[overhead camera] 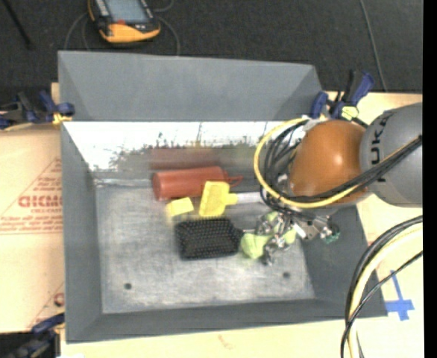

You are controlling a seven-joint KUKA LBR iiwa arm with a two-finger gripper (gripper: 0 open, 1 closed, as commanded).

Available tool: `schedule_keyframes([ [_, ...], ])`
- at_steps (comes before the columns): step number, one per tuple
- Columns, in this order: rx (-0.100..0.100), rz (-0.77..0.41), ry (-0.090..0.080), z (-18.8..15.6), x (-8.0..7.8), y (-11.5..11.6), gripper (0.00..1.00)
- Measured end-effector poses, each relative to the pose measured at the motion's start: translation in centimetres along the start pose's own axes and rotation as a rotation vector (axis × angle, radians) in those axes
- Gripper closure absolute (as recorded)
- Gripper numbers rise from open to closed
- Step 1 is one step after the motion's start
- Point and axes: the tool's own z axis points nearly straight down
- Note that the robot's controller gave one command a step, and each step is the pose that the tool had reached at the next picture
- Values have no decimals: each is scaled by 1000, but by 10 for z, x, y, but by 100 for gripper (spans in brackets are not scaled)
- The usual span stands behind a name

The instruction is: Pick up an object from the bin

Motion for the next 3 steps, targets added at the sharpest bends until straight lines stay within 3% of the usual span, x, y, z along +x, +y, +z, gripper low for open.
schedule_keyframes([
  [1, 3, -2, -9, -95, 22, -6, 100],
  [2, 2, -1, -9, -95, 22, -6, 100],
  [3, -1, -18, -4, -149, 31, -8, 100],
])
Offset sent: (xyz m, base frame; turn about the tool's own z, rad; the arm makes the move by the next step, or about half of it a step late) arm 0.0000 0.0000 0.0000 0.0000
